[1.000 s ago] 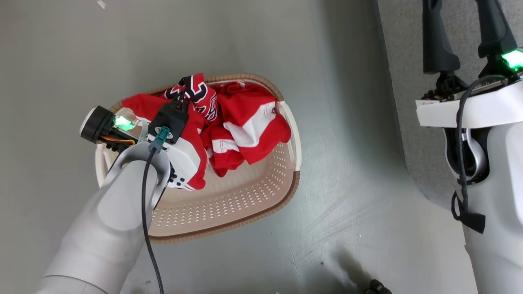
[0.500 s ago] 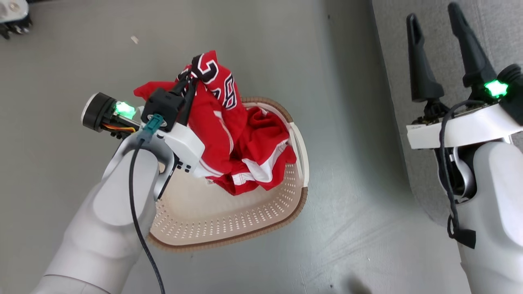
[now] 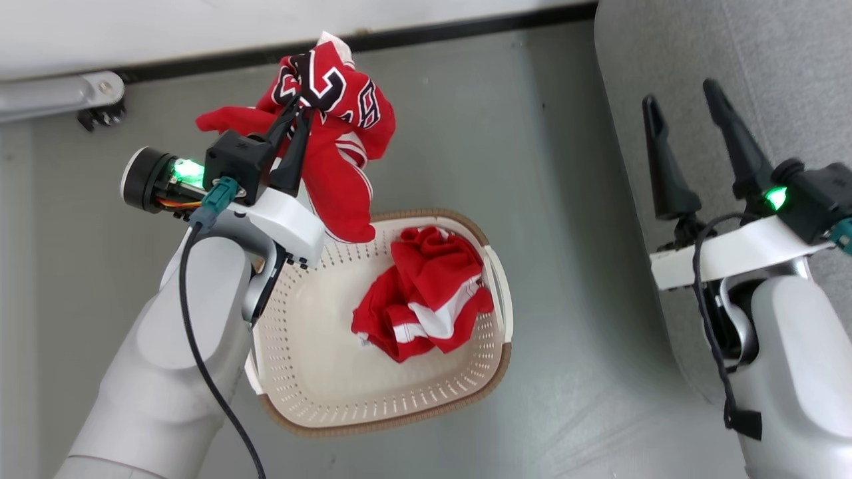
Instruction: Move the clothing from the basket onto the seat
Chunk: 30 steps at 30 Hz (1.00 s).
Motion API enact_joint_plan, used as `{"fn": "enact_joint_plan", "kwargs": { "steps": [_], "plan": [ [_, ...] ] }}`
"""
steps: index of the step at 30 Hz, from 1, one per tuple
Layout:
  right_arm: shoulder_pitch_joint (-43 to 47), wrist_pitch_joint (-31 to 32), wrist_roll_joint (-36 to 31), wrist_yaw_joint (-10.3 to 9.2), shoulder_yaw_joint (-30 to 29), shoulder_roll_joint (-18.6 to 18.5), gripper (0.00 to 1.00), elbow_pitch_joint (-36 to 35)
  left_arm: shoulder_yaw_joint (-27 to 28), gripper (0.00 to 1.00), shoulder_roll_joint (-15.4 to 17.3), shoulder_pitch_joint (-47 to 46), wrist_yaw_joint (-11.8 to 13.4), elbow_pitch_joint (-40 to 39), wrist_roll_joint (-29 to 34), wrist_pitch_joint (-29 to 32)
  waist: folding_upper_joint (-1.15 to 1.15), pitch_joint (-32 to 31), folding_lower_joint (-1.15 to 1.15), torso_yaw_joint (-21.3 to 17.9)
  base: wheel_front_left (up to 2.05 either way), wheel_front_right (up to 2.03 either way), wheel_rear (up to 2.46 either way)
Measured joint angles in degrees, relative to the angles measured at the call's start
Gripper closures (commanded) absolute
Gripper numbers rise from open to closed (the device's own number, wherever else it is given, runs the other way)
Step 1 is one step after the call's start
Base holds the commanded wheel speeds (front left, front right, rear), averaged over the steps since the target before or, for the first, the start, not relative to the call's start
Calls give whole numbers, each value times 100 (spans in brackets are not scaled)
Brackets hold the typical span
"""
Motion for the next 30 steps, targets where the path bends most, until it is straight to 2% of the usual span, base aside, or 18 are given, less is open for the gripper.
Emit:
{"fn": "enact_joint_plan", "kwargs": {
  "steps": [30],
  "plan": [
    [1484,0,8,0,388,4,0,506,180,100,211,1077,-153,-513,-508,617,0,-2081,0,372,0,0,0]
  ]
}}
